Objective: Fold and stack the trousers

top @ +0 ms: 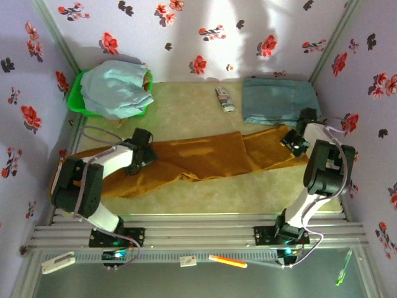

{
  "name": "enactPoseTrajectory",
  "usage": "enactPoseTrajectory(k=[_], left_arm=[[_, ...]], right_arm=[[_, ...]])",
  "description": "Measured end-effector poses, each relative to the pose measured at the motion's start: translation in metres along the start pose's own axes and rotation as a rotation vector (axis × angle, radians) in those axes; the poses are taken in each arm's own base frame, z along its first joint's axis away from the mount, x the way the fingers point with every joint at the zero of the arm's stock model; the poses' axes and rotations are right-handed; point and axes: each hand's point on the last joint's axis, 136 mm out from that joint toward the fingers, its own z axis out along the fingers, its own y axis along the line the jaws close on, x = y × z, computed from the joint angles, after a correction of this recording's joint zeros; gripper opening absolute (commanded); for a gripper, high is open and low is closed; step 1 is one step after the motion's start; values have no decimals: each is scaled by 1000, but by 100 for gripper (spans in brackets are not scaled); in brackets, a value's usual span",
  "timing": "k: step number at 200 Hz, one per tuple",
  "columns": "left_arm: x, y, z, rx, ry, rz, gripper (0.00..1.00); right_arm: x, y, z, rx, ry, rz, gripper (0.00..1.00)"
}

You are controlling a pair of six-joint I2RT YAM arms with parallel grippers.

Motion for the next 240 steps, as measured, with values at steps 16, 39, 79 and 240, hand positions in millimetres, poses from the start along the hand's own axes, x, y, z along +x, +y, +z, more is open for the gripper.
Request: enactPoseTrajectory(k=[16,39,79,240], left_arm=[[-11,4,2,-7,-7,-15,95],[-19,3,1,10,-12,-14,96],[-18,-4,1,47,-2,5,96],[-14,-12,-12,173,-31,3,96]], right_arm=[[-18,-13,-12,-2,-35,47,53],[-30,-25,-15,-12,-36,91,52],[-29,-21,-2,-12,25,79,54],[-28,-28,3,55,48,66,0]])
